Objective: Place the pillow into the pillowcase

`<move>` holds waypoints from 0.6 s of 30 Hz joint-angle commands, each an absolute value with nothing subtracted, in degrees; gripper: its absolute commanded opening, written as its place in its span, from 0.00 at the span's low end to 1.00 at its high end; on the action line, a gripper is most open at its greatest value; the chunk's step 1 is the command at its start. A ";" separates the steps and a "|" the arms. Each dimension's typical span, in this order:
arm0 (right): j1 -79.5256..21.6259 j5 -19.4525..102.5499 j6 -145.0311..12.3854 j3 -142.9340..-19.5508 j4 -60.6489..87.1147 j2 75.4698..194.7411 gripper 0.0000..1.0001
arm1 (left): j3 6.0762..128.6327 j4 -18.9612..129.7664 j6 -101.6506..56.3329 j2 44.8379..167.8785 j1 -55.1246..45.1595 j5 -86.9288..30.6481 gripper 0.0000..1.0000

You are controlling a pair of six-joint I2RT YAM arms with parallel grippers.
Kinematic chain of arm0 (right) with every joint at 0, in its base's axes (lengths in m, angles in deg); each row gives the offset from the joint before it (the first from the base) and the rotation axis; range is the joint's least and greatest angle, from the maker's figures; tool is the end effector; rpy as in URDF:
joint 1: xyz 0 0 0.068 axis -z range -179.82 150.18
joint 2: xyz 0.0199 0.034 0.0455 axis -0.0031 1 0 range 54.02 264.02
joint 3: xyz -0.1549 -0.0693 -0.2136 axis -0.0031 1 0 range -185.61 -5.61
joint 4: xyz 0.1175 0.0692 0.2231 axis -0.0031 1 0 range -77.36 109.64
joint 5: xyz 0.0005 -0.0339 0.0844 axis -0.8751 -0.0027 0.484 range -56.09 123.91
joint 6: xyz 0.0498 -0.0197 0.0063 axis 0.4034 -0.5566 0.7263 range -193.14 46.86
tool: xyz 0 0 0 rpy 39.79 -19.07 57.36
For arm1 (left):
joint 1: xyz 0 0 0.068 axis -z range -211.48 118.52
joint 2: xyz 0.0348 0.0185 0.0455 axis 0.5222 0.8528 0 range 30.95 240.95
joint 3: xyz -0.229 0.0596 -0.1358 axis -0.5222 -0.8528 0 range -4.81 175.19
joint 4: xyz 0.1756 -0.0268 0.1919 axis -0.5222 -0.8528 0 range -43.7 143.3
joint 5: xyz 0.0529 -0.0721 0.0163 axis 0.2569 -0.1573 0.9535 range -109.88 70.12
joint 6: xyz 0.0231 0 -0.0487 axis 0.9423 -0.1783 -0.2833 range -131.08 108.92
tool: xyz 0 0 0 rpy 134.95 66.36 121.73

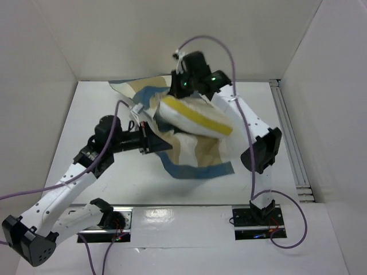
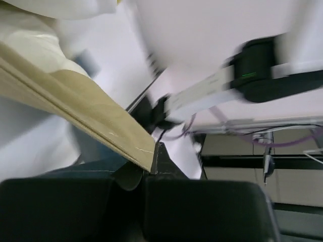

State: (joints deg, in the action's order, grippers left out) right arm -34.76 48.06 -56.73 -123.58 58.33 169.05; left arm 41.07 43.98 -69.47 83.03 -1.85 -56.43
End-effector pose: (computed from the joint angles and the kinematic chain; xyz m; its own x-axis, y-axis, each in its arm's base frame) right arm 0.3664 0.2667 0.3515 -0.7322 -0.1774 -0.6576 -0.5167 0.7737 0.3666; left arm 0.1692 -0.1204 0.3275 -0.8849 -0.2837 -0.3694 0.2716 0.3299 -0.9041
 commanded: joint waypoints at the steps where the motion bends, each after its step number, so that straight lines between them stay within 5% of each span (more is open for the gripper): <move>1: -33.57 36.10 -60.66 -140.43 53.51 166.44 0.00 | 53.80 52.07 -67.59 81.66 -0.46 -65.49 0.00; 9: -37.97 42.60 -56.01 -98.19 34.45 169.49 0.00 | 42.05 57.18 -73.83 75.71 3.57 -62.17 0.00; 16: -39.98 45.41 -55.30 -94.73 32.85 167.32 0.00 | 43.51 40.42 -67.09 74.36 5.70 -55.31 0.00; 18: -40.77 45.95 -55.30 -94.73 33.72 166.27 0.00 | 47.11 34.26 -63.31 77.87 5.70 -52.68 0.23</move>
State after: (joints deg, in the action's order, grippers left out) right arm -41.38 54.09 -52.97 -94.84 33.43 169.22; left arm 38.45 34.12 -68.40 77.91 4.79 -51.45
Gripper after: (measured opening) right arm 0.036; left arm 0.181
